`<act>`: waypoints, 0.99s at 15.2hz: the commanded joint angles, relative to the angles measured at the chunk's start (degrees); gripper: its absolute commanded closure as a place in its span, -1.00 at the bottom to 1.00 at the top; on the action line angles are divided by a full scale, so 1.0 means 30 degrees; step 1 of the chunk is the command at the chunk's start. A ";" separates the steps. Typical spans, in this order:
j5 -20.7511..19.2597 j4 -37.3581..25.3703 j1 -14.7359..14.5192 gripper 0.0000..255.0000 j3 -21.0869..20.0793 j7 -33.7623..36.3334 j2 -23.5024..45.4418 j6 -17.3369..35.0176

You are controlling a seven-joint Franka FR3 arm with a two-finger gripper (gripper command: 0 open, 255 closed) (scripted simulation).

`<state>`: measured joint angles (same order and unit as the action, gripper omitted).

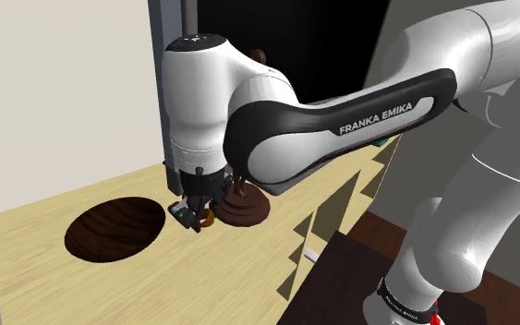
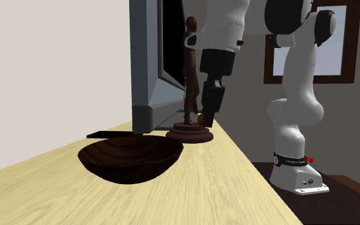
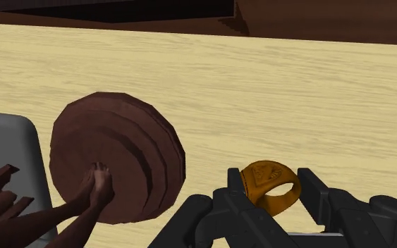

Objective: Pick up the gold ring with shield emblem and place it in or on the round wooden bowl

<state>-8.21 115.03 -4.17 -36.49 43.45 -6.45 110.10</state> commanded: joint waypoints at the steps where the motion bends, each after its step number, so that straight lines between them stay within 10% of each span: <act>1: 0.0145 -0.0352 0.0013 1.00 0.0066 -0.0205 -0.0197 -0.0496; 8: 0.0304 -0.1917 0.0035 1.00 0.0140 -0.0567 -0.0364 -0.2163; 15: -0.4012 -0.9146 -0.1195 1.00 -0.0775 0.1758 0.6729 -0.4288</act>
<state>-17.94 91.60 -6.82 -38.78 47.97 10.05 98.57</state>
